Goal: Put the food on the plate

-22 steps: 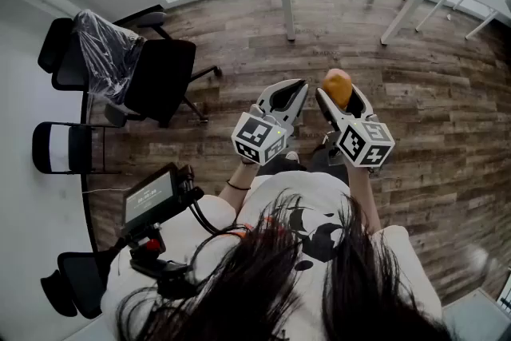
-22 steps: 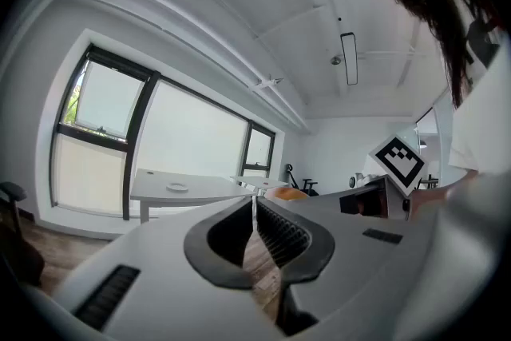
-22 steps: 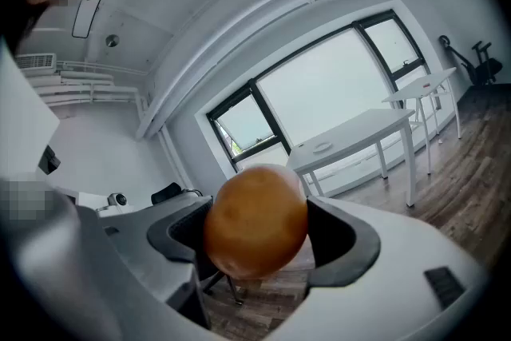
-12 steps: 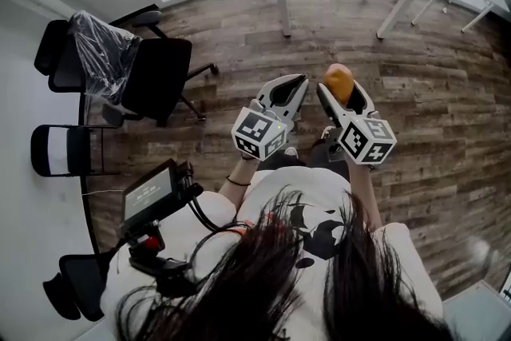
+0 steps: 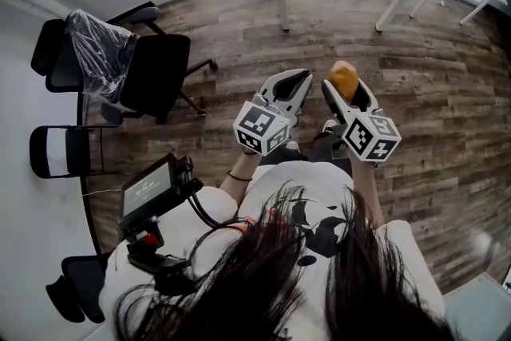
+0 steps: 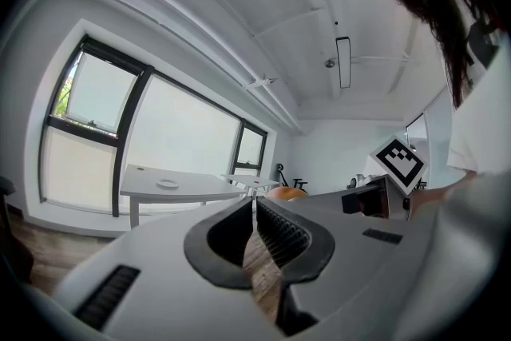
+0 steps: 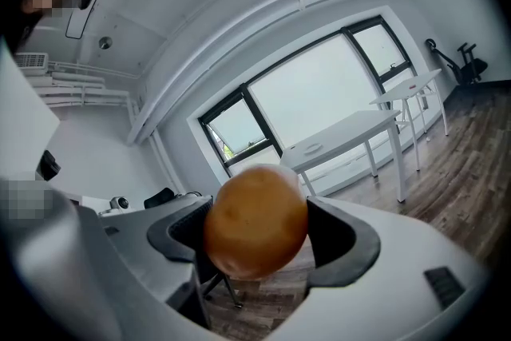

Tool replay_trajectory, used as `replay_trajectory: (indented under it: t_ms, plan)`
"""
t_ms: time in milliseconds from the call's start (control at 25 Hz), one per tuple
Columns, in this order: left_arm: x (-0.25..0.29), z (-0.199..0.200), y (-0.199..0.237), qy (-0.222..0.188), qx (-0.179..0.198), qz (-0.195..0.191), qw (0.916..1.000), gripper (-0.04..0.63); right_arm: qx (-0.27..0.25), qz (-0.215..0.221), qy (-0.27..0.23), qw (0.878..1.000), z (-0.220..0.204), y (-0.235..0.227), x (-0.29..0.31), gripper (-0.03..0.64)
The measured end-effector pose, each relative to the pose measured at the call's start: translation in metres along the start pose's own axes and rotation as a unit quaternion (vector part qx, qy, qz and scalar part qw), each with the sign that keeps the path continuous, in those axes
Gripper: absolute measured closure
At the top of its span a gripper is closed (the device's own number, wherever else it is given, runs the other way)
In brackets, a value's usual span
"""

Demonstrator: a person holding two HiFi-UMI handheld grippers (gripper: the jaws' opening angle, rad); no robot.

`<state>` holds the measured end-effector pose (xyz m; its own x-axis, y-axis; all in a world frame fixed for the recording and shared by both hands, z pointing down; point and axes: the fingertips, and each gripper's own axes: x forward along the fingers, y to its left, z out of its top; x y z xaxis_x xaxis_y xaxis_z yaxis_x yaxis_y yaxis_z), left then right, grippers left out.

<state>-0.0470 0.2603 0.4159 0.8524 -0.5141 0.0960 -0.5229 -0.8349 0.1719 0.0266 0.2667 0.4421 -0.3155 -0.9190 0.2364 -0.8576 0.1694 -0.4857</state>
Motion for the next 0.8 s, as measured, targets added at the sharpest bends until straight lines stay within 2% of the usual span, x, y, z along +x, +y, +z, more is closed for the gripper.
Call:
replay_trajectory:
  t_ms: [520,680,800]
  plan:
    - [-0.003,-0.014,-0.007,0.011,-0.022,-0.014,0.9996,0.589,0.003,-0.002,0.003,1.0,-0.008,0.005,-0.011,0.249]
    - [0.014,-0.012,0.016,0.019,-0.03,-0.012,0.9993,0.589,0.009,-0.002,0.015,1.0,-0.001,-0.003,0.017,0.249]
    - [0.048,-0.009,0.046,0.027,-0.033,-0.005,0.9991,0.589,0.019,0.0,0.024,1.0,0.015,-0.029,0.055,0.249]
